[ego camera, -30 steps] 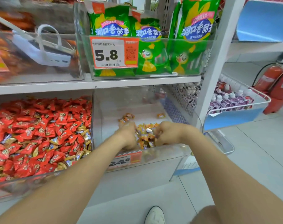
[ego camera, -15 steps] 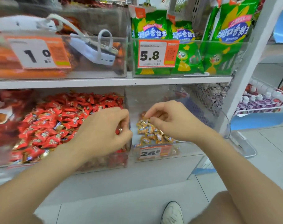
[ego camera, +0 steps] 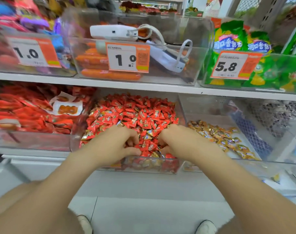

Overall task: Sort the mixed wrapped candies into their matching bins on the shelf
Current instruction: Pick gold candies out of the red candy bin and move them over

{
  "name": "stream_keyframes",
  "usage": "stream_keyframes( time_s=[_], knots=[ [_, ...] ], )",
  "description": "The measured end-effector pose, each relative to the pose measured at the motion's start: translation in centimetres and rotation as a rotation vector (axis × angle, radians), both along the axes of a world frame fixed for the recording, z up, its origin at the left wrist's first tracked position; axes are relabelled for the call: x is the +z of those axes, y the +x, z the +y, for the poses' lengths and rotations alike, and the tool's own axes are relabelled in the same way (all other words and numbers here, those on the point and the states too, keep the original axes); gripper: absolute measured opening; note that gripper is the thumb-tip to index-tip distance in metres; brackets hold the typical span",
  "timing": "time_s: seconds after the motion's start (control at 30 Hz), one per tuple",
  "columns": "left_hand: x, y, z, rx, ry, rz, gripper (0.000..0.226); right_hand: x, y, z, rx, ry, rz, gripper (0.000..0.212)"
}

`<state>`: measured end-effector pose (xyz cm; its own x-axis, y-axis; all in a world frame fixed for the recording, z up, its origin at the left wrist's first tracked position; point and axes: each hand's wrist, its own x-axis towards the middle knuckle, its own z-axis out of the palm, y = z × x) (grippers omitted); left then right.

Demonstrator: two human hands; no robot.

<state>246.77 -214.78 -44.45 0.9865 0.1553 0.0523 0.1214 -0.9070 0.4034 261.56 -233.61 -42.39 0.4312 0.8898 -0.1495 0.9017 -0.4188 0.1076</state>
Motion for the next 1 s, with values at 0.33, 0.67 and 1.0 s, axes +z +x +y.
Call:
stream_keyframes(
  time_s=[0.33, 0.67, 1.0],
  knots=[
    [-1.6, 4.3, -0.6, -0.233, 0.206, -0.005, 0.04, -0.7, 0.6, 1.3, -0.183, 0.111, 0.279, 0.026],
    [-0.9, 2.3, 0.0, -0.093, 0.235, -0.061, 0.027, 0.6, 1.4, -0.1, -0.219, 0.428, 0.576, 0.011],
    [0.6, 1.5, -2.8, 0.2, -0.339, -0.4, 0.032, -0.2, -1.3, 2.6, -0.486, 0.839, 1.475, 0.024]
  ],
)
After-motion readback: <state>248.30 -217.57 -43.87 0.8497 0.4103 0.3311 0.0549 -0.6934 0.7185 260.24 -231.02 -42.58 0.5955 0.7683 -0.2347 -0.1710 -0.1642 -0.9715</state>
